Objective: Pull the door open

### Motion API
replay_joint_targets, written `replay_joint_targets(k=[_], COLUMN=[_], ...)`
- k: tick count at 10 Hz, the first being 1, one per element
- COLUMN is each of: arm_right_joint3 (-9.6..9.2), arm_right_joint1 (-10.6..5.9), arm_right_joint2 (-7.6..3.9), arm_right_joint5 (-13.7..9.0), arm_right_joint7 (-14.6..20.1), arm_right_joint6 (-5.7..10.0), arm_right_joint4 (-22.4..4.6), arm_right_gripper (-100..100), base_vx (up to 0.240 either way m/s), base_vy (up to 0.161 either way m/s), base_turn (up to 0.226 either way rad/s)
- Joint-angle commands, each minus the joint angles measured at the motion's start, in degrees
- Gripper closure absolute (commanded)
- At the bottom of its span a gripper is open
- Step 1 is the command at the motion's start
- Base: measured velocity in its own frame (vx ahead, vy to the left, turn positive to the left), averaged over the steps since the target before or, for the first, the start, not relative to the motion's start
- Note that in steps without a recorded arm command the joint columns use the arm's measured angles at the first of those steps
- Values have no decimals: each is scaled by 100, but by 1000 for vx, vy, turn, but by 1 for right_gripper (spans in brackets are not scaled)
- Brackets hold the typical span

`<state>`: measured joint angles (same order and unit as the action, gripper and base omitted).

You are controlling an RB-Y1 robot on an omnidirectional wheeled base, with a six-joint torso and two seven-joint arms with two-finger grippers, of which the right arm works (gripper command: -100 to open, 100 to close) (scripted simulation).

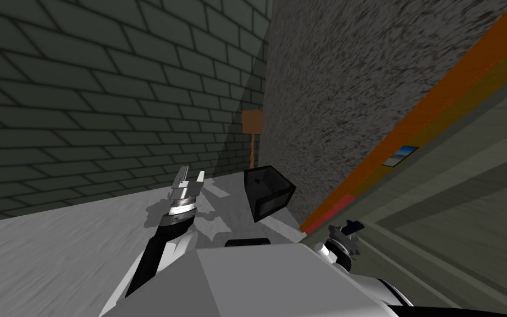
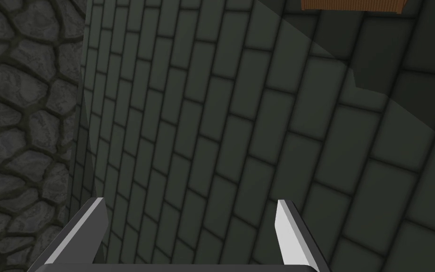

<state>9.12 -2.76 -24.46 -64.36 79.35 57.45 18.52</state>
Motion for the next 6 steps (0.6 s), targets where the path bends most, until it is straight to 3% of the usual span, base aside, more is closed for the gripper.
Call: replay_joint_targets(k=[1,4,6], arm_right_joint3=[-69,-228,-391], arm_right_joint1=[13,89,166], arm_right_joint2=[-6,-42,-77], arm_right_joint5=[64,221,381], arm_right_joint7=[94,264,436], arm_right_joint6=[-4,-30,-57], arm_right_joint4=[-30,58,147], arm_right_gripper=[100,100,100], base_vx=[-131,-66,26], base_vy=[150,109,-37], base_turn=[-33,-68,-65])
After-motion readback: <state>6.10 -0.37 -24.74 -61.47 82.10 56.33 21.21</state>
